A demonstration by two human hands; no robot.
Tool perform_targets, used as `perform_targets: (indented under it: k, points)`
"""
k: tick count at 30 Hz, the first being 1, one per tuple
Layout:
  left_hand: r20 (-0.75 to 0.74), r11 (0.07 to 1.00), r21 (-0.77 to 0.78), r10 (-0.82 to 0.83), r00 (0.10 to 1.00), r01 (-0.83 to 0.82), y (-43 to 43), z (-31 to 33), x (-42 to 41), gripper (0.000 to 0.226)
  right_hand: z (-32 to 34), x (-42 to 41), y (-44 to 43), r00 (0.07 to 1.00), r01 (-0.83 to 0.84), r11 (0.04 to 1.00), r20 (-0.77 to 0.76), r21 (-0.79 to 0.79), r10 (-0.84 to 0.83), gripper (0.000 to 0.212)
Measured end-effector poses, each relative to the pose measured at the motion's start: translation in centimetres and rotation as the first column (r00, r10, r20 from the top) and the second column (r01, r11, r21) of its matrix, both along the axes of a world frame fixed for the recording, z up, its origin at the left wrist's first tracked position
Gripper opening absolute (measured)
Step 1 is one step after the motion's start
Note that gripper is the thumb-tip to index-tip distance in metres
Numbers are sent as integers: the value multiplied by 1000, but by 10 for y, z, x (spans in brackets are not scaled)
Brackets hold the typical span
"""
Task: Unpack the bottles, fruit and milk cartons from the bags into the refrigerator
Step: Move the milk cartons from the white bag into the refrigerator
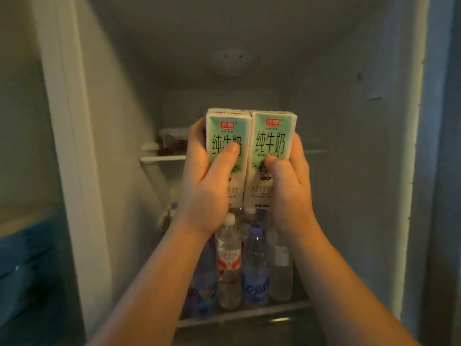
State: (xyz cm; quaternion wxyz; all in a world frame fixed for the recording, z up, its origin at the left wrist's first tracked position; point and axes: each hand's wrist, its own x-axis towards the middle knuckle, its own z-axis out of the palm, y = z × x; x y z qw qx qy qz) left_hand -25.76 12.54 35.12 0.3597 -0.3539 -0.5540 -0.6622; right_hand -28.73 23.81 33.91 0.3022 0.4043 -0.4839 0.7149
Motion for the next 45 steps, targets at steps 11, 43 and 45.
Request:
perform_targets:
  k: [11, 43, 45]
  points:
    - [99, 969, -163, 204, 974, -186, 13, 94, -81, 50, 88, -81, 17, 959, 267, 958, 72, 102, -275, 41]
    - [-662, -442, -737, 625, 415, -511, 3, 172, -289, 80, 159, -250, 26, 558, 137, 134, 35, 981, -829, 46]
    - [-669, -462, -734, 616, 417, -497, 1, 173, -302, 80, 162, -265, 27, 559, 84, 127, 59, 988, -827, 47]
